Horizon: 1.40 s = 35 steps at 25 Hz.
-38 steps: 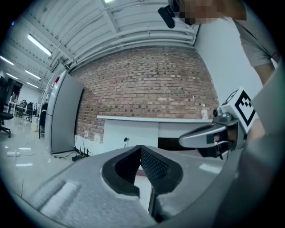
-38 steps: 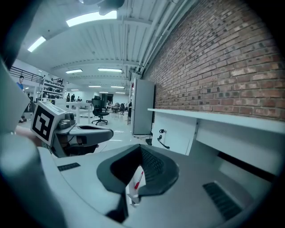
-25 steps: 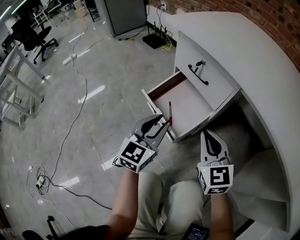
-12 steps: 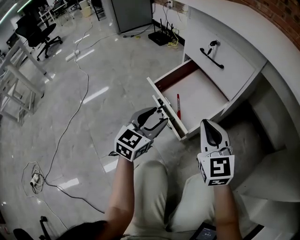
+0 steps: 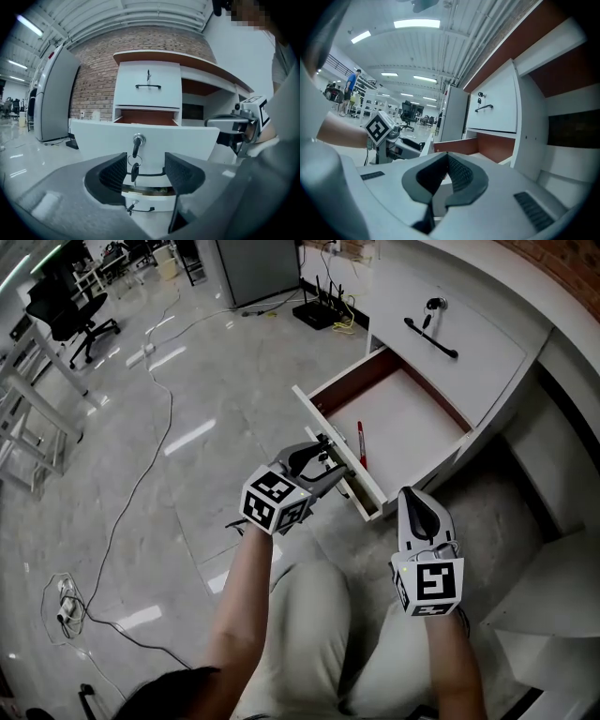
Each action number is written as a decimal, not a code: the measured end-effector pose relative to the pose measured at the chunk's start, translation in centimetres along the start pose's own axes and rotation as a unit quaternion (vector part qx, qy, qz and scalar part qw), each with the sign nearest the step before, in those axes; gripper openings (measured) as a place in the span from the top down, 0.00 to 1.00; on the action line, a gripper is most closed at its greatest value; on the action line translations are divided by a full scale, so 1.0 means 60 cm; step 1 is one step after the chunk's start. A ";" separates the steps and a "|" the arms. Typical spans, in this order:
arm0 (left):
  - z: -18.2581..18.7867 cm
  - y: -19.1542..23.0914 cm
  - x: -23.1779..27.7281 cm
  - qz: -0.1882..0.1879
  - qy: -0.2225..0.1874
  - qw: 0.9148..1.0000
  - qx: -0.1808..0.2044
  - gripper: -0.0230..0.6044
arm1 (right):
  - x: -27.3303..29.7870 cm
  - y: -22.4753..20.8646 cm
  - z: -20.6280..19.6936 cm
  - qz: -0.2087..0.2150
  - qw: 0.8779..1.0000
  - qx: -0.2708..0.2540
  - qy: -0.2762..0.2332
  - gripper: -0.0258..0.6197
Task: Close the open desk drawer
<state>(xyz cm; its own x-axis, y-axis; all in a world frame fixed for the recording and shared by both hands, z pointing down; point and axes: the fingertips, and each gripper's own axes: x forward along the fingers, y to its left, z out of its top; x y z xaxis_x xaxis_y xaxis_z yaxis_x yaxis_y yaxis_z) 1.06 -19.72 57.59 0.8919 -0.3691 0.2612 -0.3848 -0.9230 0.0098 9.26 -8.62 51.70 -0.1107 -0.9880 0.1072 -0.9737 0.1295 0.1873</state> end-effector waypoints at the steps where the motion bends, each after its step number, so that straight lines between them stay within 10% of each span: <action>1: 0.000 0.000 0.007 -0.006 -0.003 1.000 0.002 0.59 | 0.001 0.001 -0.002 0.002 1.000 -0.007 -0.001 0.94; 35: 0.103 -0.015 0.066 -0.056 -0.060 0.996 0.023 0.57 | -0.009 -0.088 -0.048 -0.070 0.997 -0.002 0.039 0.94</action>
<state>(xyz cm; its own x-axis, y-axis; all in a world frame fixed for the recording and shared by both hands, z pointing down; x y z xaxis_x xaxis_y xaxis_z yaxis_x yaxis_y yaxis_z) 6.38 -21.04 52.63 0.9516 -0.2720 0.1432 -0.2729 -0.9620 -0.0135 15.04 -8.51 53.48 0.0427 -0.9870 0.1549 -0.9779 -0.0096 0.2087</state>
